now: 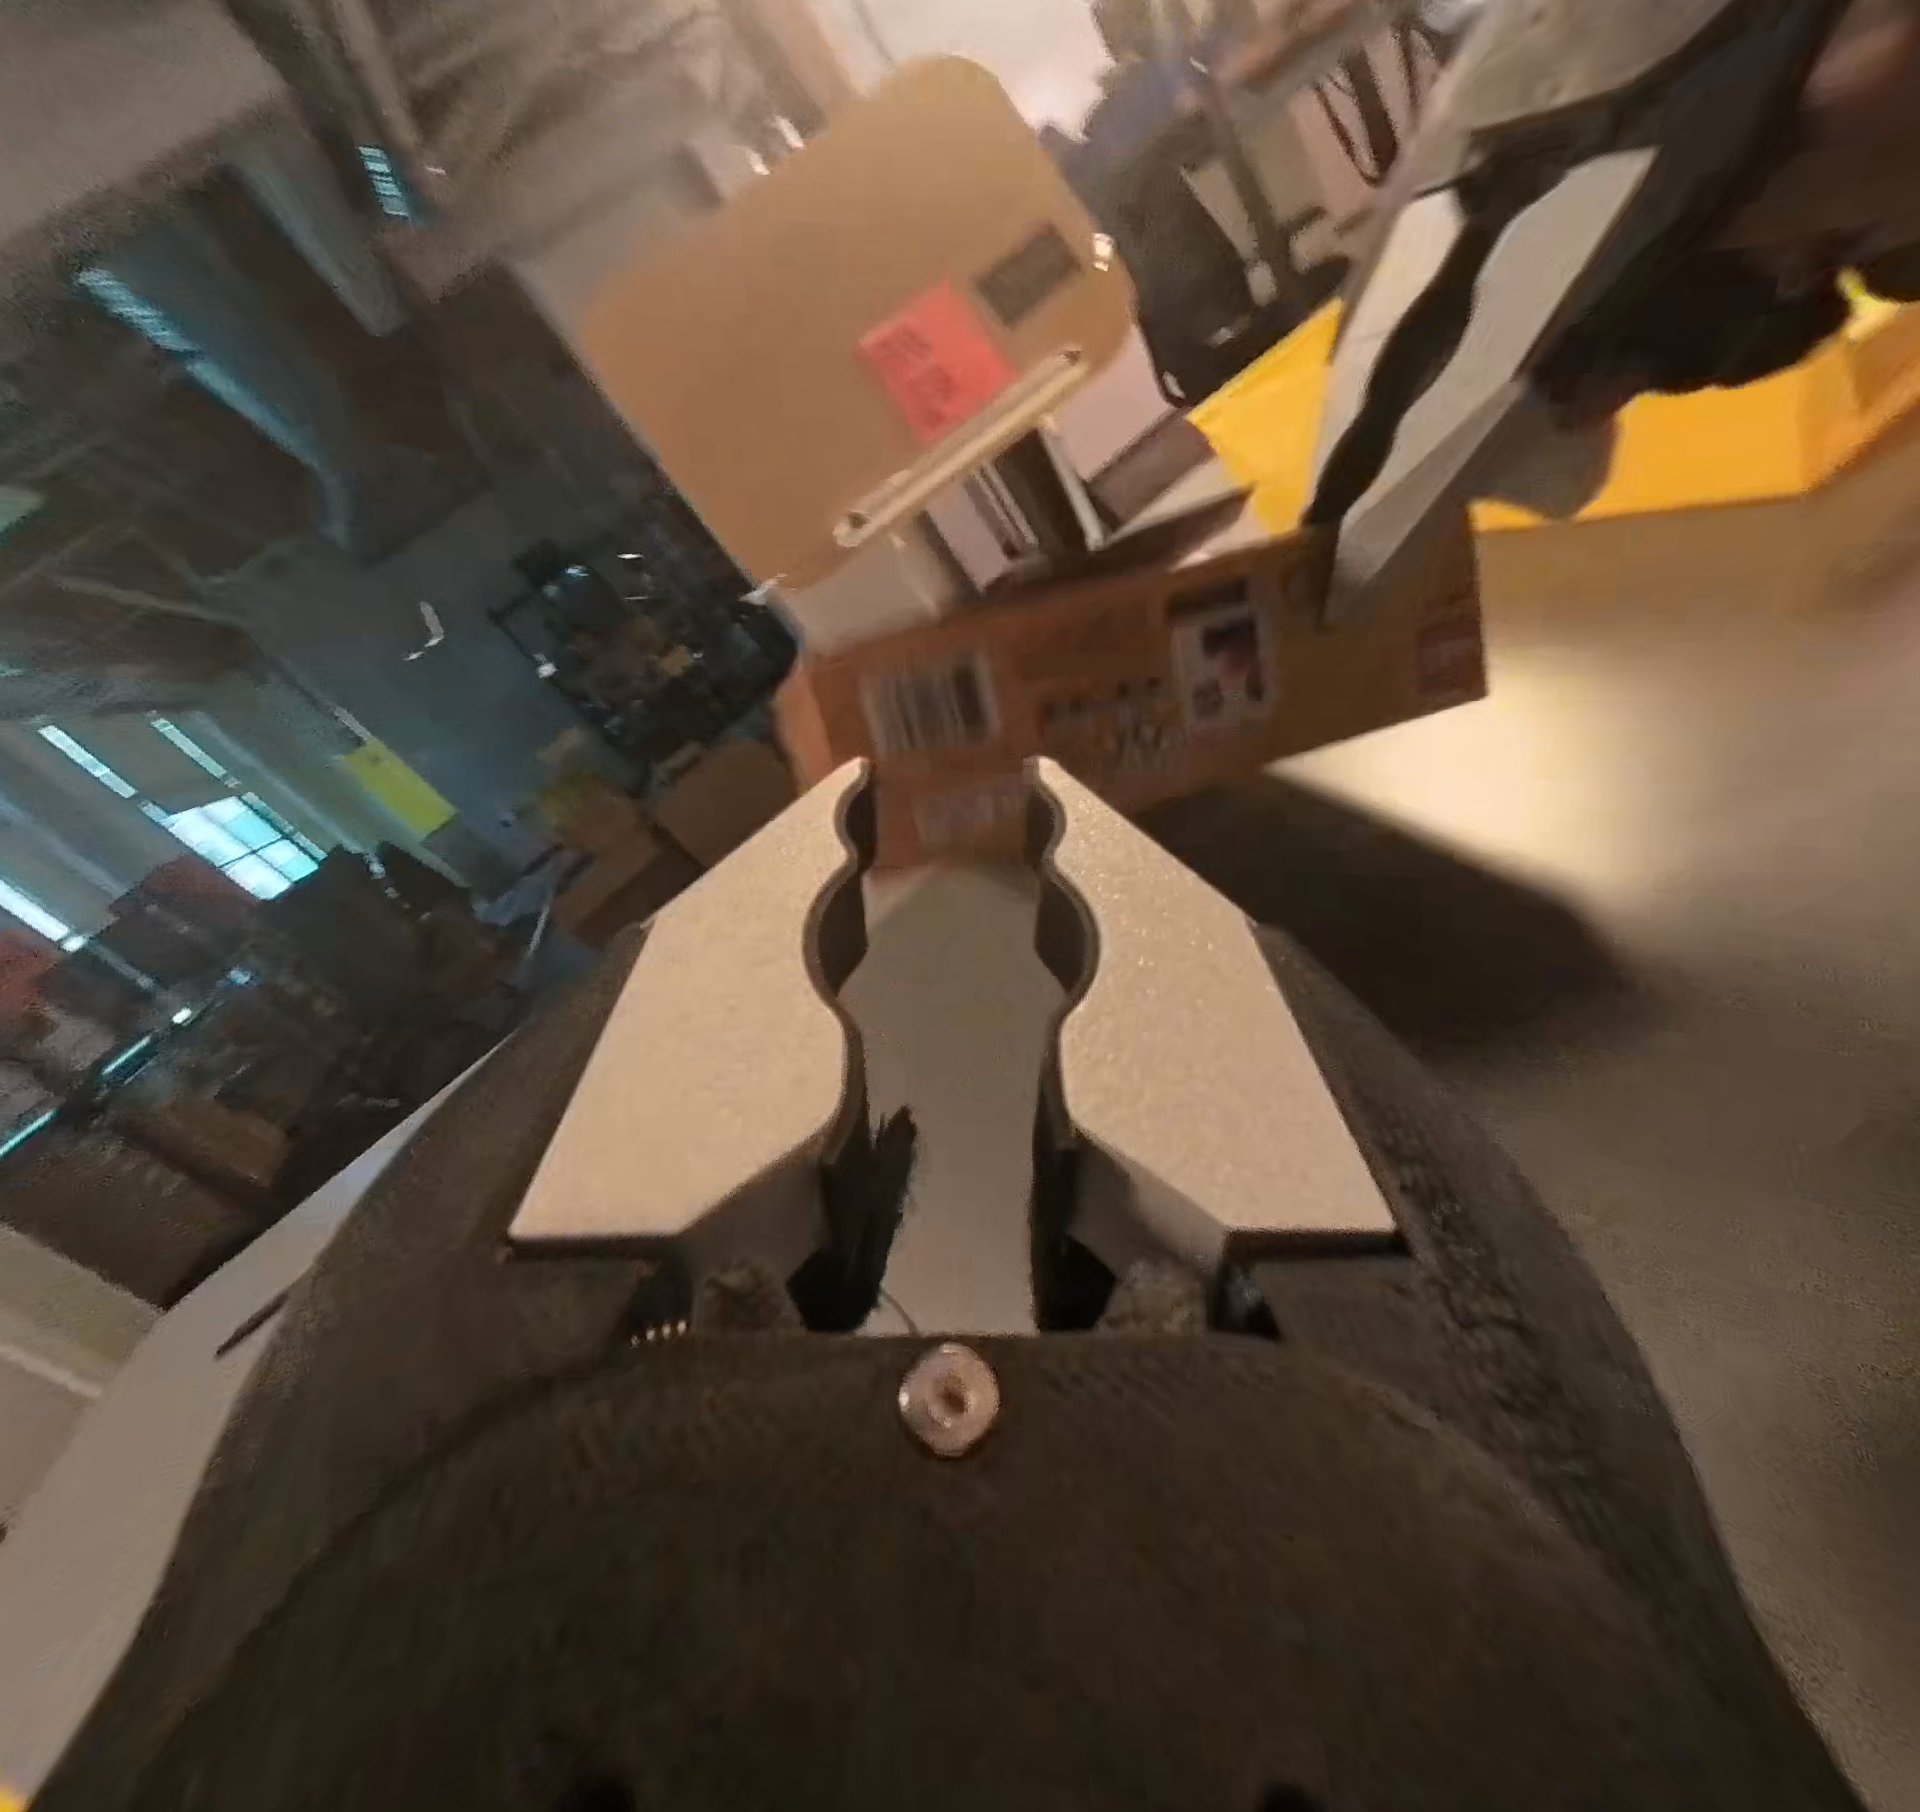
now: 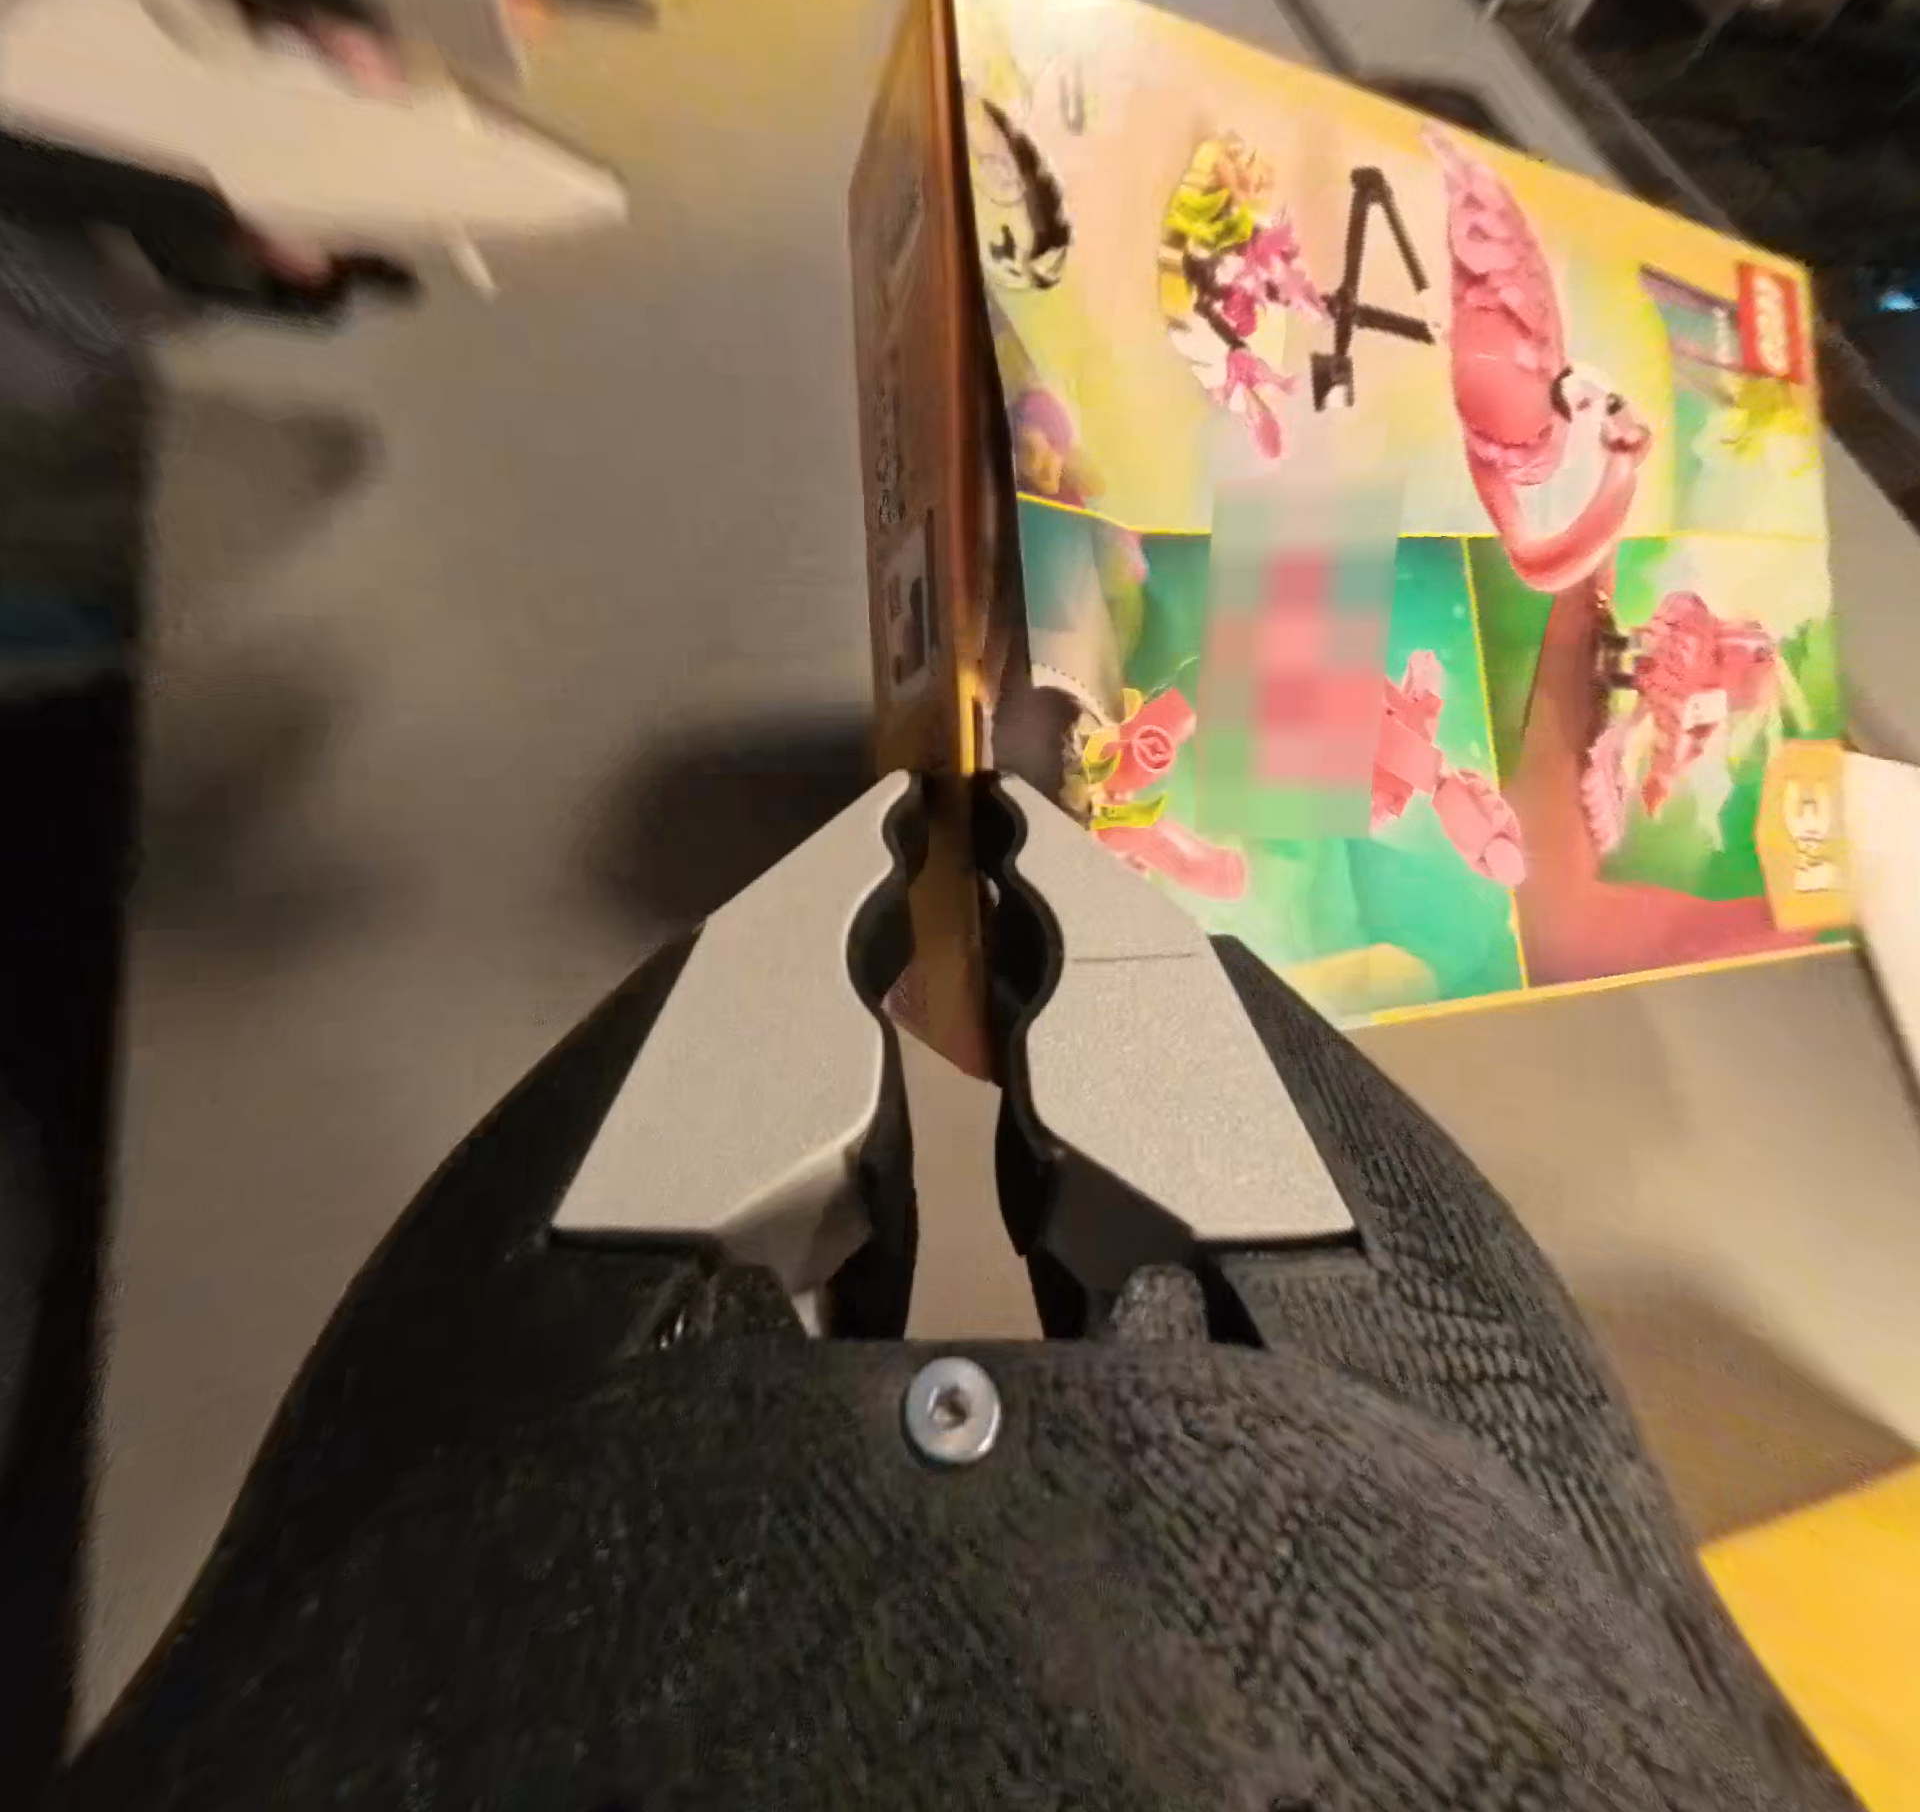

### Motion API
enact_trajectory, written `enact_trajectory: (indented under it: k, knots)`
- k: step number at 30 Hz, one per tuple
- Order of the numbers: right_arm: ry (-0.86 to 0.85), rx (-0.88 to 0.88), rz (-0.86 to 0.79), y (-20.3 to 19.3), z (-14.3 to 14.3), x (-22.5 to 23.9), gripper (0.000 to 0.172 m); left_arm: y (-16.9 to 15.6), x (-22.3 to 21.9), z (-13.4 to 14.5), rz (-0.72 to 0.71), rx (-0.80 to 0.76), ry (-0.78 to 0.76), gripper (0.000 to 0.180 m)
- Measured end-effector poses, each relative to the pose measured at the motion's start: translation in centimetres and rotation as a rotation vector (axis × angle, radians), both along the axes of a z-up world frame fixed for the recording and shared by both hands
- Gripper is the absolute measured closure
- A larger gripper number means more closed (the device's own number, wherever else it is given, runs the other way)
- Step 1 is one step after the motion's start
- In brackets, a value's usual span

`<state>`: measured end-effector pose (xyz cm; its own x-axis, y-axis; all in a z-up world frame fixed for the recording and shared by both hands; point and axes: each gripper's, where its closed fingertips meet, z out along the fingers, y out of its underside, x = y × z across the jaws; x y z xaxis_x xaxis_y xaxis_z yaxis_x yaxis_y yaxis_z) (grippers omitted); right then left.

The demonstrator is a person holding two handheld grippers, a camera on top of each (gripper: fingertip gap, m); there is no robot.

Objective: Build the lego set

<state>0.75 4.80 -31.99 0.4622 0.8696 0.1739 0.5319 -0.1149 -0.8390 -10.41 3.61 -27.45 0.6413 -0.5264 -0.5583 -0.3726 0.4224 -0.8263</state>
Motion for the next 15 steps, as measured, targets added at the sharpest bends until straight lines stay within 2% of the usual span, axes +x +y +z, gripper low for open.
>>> enact_trajectory:
  k: [2,4,7,10,15]
  knots:
    - [0.186,-0.067,-0.014,-0.2,2.3,0.8,0.165,0.4,-1.0,0.0,0.043,0.007,-0.054,0.154]
    - [0.282,-0.108,-0.005,-0.5,3.6,1.5,0.166,0.8,-1.2,-0.5,0.068,-0.005,-0.097,0.153]
    - [0.288,-0.149,0.024,-1.0,4.3,2.6,0.168,1.0,-0.7,-1.5,0.072,-0.027,-0.151,0.153]
    - [0.252,-0.174,0.036,-1.2,5.4,3.6,0.167,0.8,-0.4,-1.3,0.084,0.014,-0.139,0.154]
    - [0.259,-0.189,0.082,-0.6,9.3,4.9,0.165,0.6,-0.7,-1.2,0.05,-0.005,-0.177,0.155]
